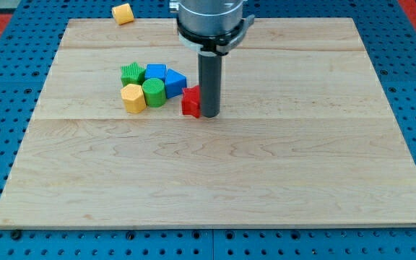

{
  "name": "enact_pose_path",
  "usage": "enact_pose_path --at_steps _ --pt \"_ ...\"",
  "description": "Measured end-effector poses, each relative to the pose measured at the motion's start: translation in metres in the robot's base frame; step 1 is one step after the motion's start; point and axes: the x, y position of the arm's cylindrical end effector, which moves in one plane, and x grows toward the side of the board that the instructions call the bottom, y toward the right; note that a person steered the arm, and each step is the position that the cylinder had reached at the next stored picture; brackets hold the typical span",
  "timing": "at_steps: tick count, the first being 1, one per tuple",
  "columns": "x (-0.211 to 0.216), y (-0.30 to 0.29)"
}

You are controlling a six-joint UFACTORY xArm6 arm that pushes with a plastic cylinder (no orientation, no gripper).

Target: Push the red star into the group of blocks

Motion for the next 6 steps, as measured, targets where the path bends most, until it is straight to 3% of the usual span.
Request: enact_pose_path --at_steps 2,6 --pt "-0.001 0.029" --pt "-0.013 -0.06"
